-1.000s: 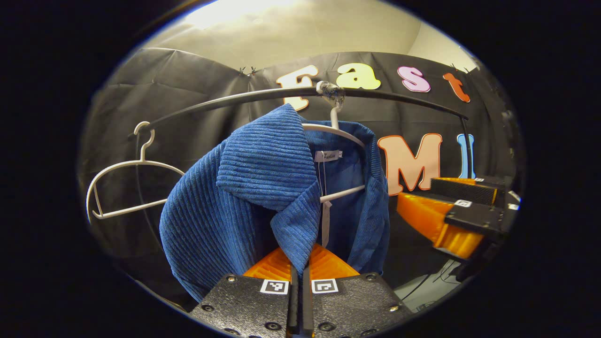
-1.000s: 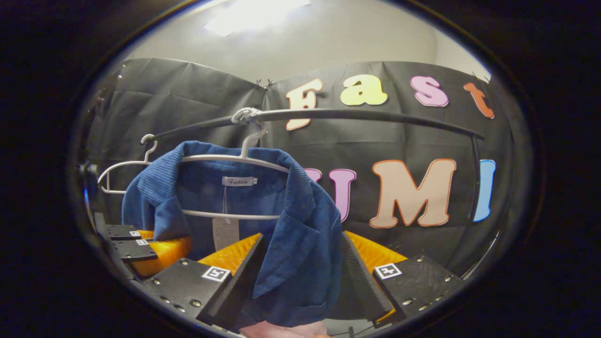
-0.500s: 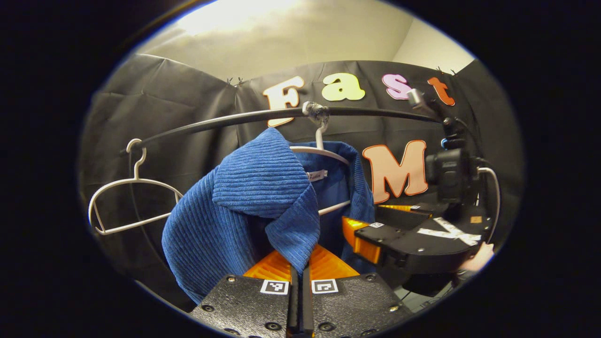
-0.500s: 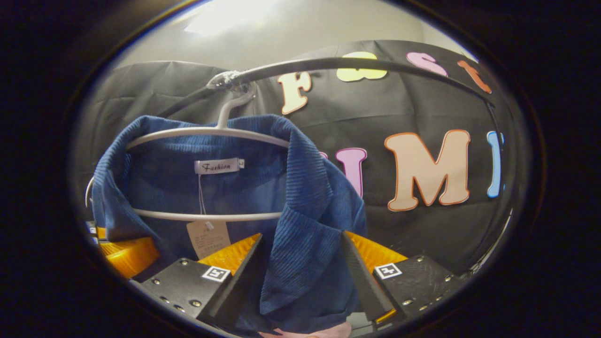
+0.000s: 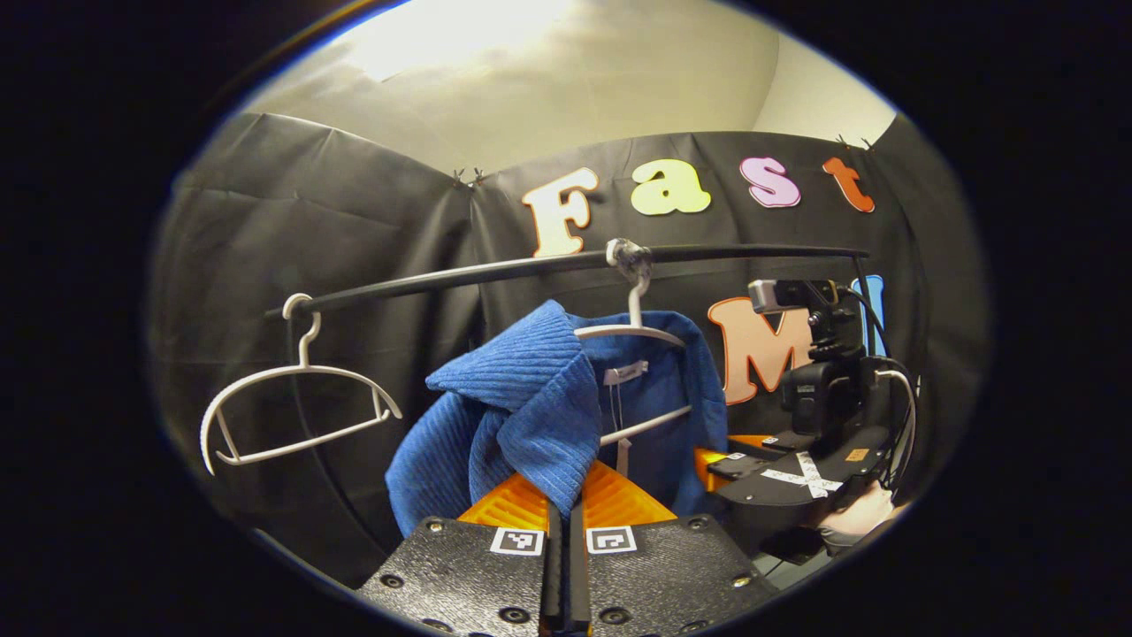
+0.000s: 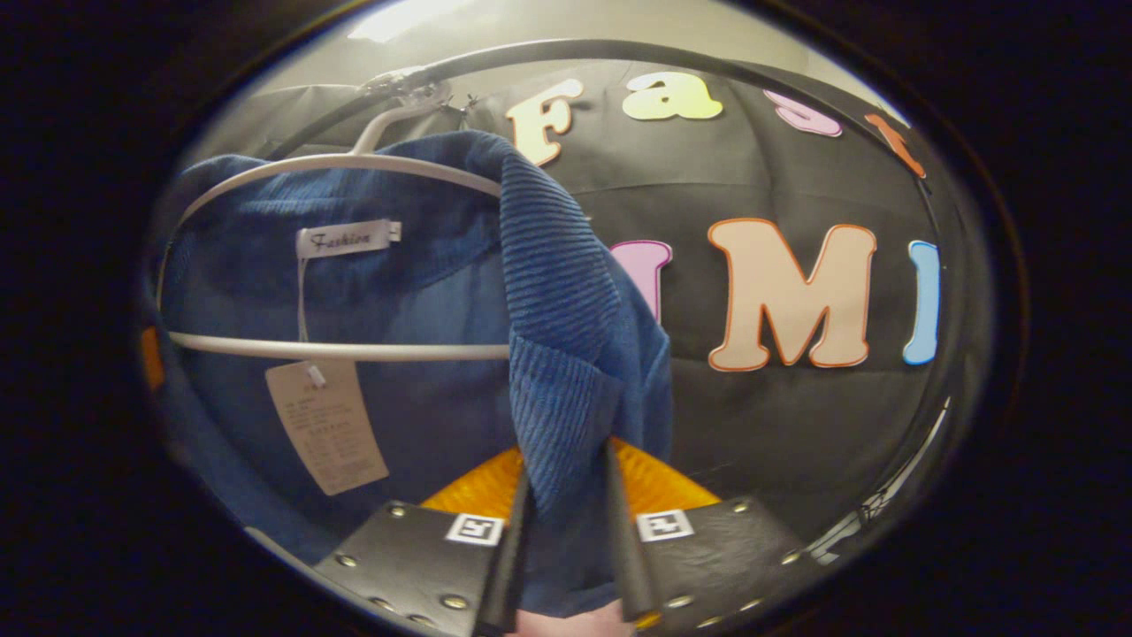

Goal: Grasp the clothes on the hanger with both hands and then place them into the laundry hamper below.

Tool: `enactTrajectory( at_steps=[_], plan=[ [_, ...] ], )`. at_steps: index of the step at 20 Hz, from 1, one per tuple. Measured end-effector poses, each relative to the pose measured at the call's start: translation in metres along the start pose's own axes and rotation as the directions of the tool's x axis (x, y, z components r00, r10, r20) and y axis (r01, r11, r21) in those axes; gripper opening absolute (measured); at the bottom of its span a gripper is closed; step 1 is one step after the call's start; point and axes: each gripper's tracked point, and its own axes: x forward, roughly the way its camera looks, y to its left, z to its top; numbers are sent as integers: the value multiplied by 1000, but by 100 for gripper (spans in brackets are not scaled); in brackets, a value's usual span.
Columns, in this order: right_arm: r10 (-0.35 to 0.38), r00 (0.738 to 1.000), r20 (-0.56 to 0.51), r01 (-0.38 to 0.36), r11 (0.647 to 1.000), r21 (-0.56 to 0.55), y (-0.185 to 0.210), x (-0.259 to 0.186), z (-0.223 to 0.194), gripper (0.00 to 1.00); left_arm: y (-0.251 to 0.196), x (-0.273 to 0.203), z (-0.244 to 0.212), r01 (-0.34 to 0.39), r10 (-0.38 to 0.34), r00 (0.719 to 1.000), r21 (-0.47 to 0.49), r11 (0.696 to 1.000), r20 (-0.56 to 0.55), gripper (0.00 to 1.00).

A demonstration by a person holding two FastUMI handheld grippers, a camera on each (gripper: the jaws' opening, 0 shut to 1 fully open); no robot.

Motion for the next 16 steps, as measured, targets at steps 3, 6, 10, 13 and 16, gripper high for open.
enactTrajectory(
  at_steps=[3,6,10,13,16],
  plan=[
    [-39,999,10,39,999,-34,-17,-1,4,19,18,-3,3,-54,54,999,-9,999,-1,2],
    [-85,995,45,89,993,-72,-39,-1,17,19,29,-7,7,-86,86,996,-17,996,-6,5],
    [-141,985,94,149,985,-83,-71,5,38,19,44,-12,20,-109,109,994,-29,994,-3,5],
    [-169,977,134,179,981,-69,-90,13,54,19,51,-15,29,-112,112,994,-57,992,1,4],
    [-189,967,172,202,977,-63,-100,17,68,19,60,-18,36,-123,124,992,-54,991,9,5]
  ],
)
